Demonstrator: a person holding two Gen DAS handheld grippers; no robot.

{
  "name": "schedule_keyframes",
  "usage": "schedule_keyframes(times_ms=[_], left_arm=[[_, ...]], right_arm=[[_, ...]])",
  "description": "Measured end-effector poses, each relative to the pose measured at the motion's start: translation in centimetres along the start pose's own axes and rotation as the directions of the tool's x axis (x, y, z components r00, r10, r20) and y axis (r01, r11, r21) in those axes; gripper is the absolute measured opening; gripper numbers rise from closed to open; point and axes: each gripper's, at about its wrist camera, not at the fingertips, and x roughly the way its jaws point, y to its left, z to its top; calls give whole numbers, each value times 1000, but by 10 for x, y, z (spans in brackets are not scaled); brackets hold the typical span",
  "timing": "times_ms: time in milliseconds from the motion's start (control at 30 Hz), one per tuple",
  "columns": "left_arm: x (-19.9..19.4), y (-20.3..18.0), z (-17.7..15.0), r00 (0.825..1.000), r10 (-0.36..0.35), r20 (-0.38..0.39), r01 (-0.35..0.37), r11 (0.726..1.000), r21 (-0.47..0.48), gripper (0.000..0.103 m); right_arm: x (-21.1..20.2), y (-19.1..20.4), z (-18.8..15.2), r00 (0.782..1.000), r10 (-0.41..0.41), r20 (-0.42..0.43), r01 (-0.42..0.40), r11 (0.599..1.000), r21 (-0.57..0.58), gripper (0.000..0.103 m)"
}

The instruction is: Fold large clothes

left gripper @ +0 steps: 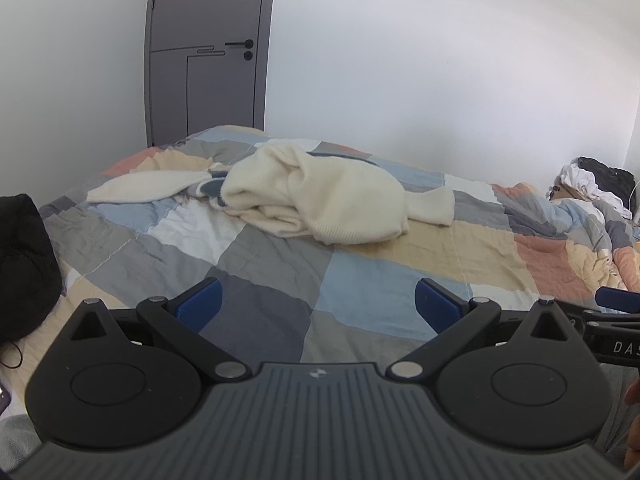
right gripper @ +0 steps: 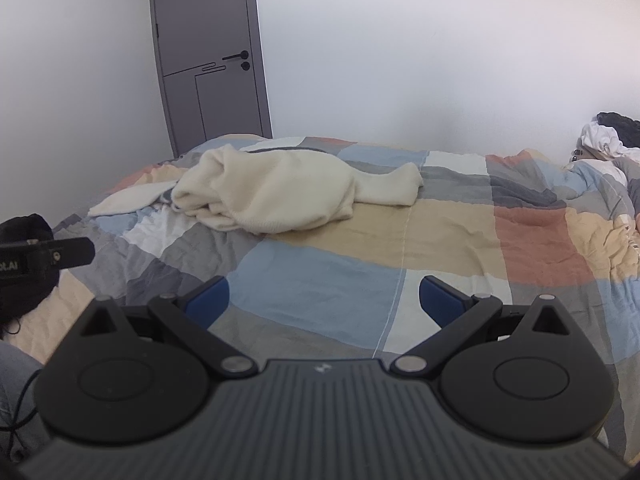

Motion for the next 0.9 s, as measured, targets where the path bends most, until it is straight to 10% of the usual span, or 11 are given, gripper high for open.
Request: schedule_keyframes(times_ms=[900], left_arm=[[-8,-4,10,1000,-5,-9,5,1000,-11,103]], right_arm=[[-4,6,3,998,54,-15,-54,999,-1,103]])
